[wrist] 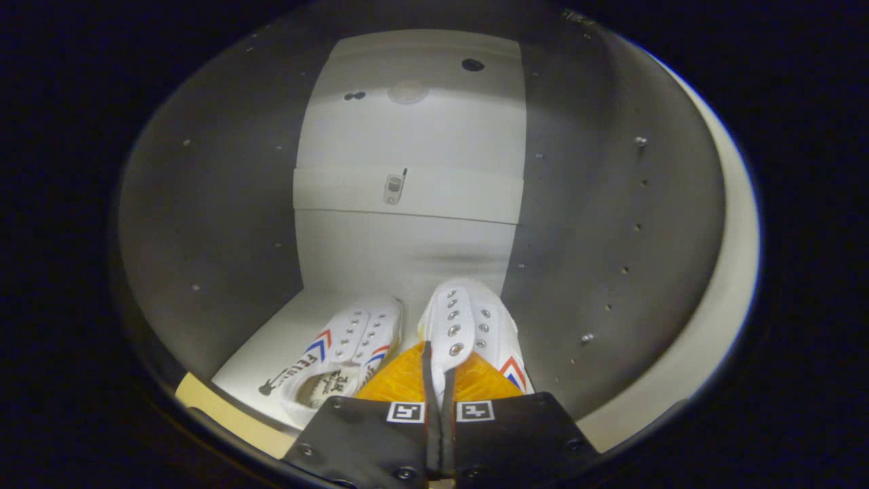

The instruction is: Open the shoe cabinet door, grab the shoes and put them into the shoe cabinet, then close the shoe cabinet door.

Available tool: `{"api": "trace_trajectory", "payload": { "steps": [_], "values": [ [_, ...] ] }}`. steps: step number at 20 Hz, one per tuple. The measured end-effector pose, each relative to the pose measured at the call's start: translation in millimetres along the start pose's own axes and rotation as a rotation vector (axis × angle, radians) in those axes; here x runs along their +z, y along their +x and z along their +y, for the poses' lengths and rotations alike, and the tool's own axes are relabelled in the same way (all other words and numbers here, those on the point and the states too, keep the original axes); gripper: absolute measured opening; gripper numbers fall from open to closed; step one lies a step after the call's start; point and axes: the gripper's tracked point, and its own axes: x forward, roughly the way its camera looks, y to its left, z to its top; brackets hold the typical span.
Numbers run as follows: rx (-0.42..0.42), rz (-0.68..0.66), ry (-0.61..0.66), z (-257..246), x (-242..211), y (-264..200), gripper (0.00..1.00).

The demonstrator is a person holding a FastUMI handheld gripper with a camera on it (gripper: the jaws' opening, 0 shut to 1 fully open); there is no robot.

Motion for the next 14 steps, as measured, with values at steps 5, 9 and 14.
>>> {"api": "trace_trajectory", "payload": {
  "steps": [5,9,14],
  "values": [
    [0.052,0.061,-0.048,11.8,-9.8,50.7,0.03],
    [0.071,0.130,-0.043,14.5,-29.1,66.4,0.03],
    [0.086,0.156,-0.050,17.6,-34.5,67.3,0.03]
  ]
}}
